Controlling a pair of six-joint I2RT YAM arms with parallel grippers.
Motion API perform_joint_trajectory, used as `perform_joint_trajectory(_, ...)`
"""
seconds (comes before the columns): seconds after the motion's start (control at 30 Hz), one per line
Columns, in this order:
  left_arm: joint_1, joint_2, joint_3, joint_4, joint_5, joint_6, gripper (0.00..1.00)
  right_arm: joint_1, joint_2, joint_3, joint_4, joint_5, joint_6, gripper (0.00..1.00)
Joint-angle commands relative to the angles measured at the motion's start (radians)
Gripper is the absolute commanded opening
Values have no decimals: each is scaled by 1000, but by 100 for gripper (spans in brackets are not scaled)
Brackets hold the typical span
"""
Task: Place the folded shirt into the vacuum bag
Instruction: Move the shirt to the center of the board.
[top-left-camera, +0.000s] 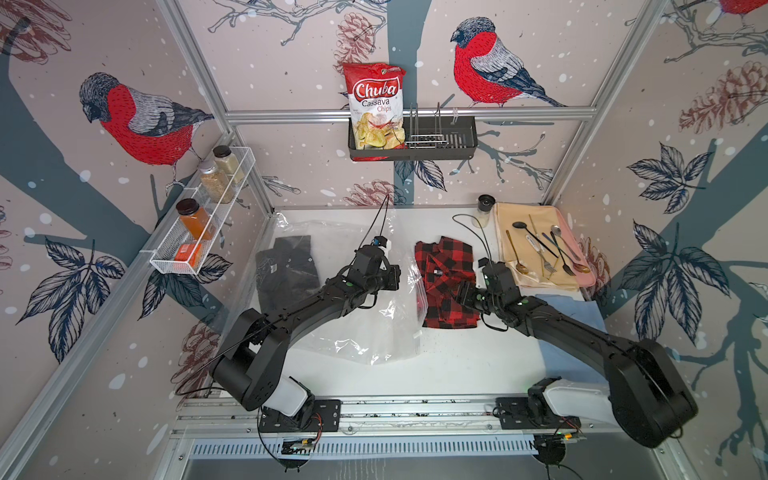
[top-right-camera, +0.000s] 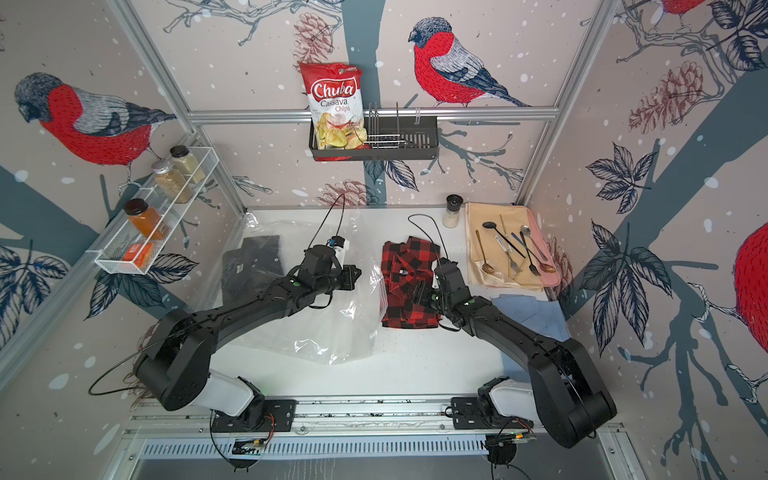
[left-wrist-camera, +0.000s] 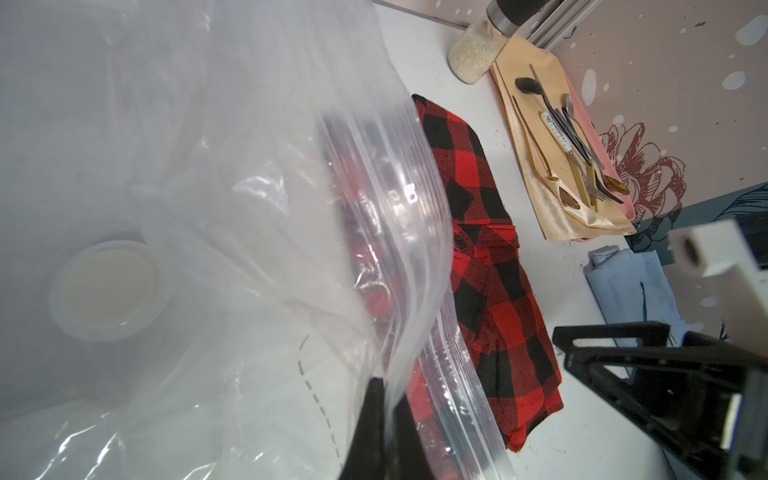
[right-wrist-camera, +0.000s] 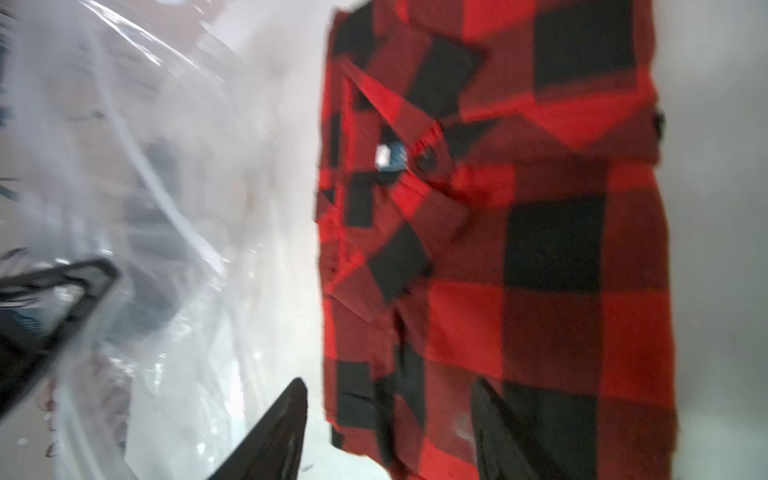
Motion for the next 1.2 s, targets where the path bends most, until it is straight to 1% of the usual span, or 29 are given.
perform_joint_trajectory(0.0, 9, -6, -8, 25, -30, 16, 0, -20, 73, 76, -9, -11, -64, 65)
perform_joint_trajectory(0.03, 13, -5, -7, 21, -29, 16, 0, -37, 129, 115, 8, -44, -83, 65)
perform_joint_trajectory(0.1, 16, -6, -3, 11, -29, 17, 0, -74, 252, 213, -18, -109, -107, 65)
perform_joint_trajectory(0.2, 15, -17, -10, 8, -36, 10, 0, -94, 404, 291, 18, -135, -127, 65)
perform_joint_trajectory(0.27, 15, -23, -15, 6, -44, 8, 0, -105, 474, 305, 34, -160, -127, 64)
perform_joint_trajectory(0.33, 16, -24, -17, 0, -51, 5, 0, -112, 511, 279, 44, -171, -114, 64)
perform_joint_trajectory(0.37, 16, -26, -18, -2, -55, 5, 0, -115, 515, 250, 43, -156, -105, 64)
perform_joint_trajectory(0.43, 16, -28, -22, -1, -57, 5, 0, -120, 499, 185, 20, -87, -87, 65)
perform_joint_trajectory(0.5, 16, -31, -27, 6, -59, 2, 0, -119, 452, 99, -3, -5, -63, 67)
perform_joint_trajectory(0.57, 16, -31, -30, 17, -56, 1, 0, -127, 394, 18, -23, 45, -40, 68)
perform_joint_trajectory(0.67, 16, -28, -32, 26, -48, 1, 0, -158, 279, -91, -33, 59, -19, 69)
perform_joint_trajectory(0.77, 16, -22, -31, 31, -38, 4, 0, -181, 163, -128, -59, 58, -19, 71)
perform_joint_trajectory(0.87, 16, -18, -29, 36, -35, 2, 0, -154, 91, -77, -90, 22, -34, 74)
perform_joint_trajectory(0.97, 16, -16, -28, 40, -34, 1, 0, -94, 65, 17, -113, 36, -58, 76)
perform_joint_trajectory(1.07, 16, -11, -29, 43, -33, -2, 0, -66, 114, 114, -89, 16, -88, 77)
perform_joint_trajectory(1.17, 16, -9, -34, 43, -35, -3, 0, -46, 227, 232, -80, -11, -136, 77)
